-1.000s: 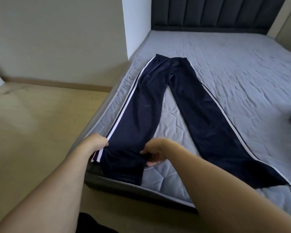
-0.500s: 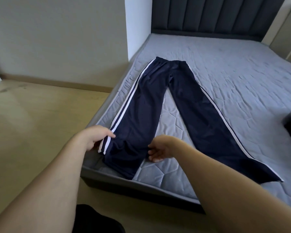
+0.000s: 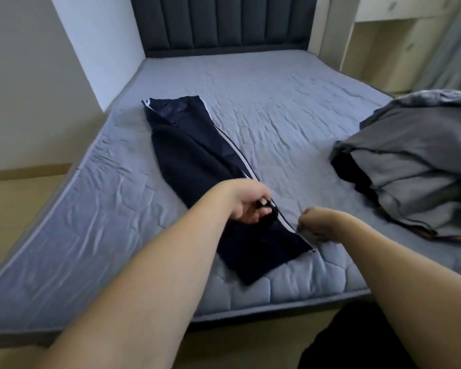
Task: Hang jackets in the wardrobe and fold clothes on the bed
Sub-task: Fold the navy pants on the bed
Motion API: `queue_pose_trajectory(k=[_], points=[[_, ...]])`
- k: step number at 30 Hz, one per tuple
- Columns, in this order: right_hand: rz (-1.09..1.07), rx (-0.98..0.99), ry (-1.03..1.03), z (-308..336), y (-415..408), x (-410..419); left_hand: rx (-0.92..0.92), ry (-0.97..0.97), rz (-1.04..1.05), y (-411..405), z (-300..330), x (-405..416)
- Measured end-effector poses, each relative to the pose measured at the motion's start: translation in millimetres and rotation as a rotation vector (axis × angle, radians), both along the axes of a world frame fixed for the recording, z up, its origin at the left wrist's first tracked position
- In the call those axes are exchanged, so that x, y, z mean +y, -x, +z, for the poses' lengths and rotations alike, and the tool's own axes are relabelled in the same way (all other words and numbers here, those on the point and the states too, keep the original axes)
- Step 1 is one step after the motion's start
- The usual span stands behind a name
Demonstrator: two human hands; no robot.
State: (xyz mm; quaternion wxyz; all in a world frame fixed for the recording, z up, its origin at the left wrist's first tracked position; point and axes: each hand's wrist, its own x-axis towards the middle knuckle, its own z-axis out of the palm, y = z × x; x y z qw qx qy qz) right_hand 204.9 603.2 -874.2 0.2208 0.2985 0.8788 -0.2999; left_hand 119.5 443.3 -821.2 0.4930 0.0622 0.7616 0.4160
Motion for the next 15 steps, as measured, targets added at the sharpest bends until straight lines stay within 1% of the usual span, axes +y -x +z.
queue_pose_trajectory(k=[1, 2, 3, 4, 5, 6, 7, 8, 9, 11, 13, 15], points=[[-0.031, 0.028, 0.067, -6.2, -4.6, 8.7, 0.002, 0.064, -0.084, -9.6, -13.7, 16.8], [-0.085, 0.052, 0.165, -11.2, -5.8, 16.1, 0.053, 0.12, -0.107, -15.0, -26.0, 27.0], [-0.133, 0.058, 0.265, -13.9, -5.3, 22.3, 0.178, 0.172, -0.081, -16.7, -35.0, 29.2], [-0.174, 0.044, 0.344, -13.2, -3.8, 26.1, 0.387, 0.241, -0.026, -14.3, -41.1, 25.9], [-0.189, 0.008, 0.398, -10.8, -1.5, 27.8, 0.638, 0.328, 0.038, -8.7, -46.1, 17.6], [-0.182, -0.032, 0.435, -7.6, 0.8, 27.1, 0.837, 0.421, 0.078, -2.2, -50.7, 6.2], [-0.159, -0.07, 0.466, -5.7, 4.1, 24.7, 0.93, 0.497, 0.074, 2.9, -55.0, -7.5], [-0.13, -0.1, 0.477, -5.8, 8.0, 20.6, 0.937, 0.555, 0.04, 5.1, -59.3, -21.3], [-0.105, -0.11, 0.461, -6.6, 11.4, 14.8, 0.879, 0.603, -0.012, 5.5, -65.5, -34.2], [-0.057, -0.057, 0.325, -9.3, 14.7, 3.2, 0.754, 0.616, -0.077, -1.6, -78.4, -54.1], [-0.002, -0.001, 0.142, -9.1, 16.8, -1.8, 0.78, 0.534, -0.128, -13.1, -88.6, -63.5], [0.018, -0.005, 0.038, -2.8, 17.5, -2.5, 0.842, 0.514, -0.224, -22.8, -91.6, -65.8]])
